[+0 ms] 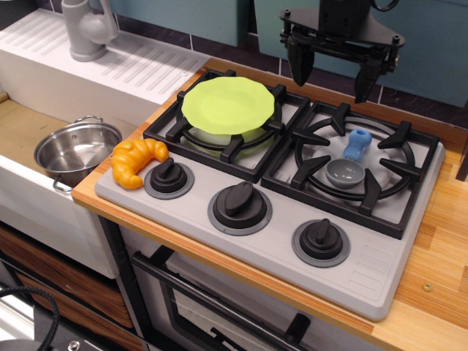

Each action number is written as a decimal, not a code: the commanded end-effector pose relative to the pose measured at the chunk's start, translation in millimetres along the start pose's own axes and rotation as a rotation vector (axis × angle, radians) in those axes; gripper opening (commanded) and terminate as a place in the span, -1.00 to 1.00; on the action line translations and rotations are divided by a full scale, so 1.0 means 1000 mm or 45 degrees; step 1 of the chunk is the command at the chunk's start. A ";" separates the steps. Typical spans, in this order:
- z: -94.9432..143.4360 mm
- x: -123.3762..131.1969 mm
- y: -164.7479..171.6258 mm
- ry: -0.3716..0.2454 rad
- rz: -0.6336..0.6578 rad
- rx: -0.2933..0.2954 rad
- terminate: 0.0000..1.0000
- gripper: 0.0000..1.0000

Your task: Put spoon on plate and croissant in pot or pan in sink

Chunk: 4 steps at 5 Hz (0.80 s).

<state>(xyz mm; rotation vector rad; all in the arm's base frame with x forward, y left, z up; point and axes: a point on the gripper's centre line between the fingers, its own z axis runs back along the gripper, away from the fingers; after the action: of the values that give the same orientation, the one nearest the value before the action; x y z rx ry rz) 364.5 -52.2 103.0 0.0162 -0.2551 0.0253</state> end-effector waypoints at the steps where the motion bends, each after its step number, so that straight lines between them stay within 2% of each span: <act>1: 0.000 0.000 0.000 0.000 0.000 0.000 -1.00 1.00; 4: -0.029 -0.008 -0.015 -0.062 0.063 -0.004 -1.00 1.00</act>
<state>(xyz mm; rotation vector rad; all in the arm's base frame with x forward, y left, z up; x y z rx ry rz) 358.5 -66.7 60.7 0.0149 -0.2669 0.0742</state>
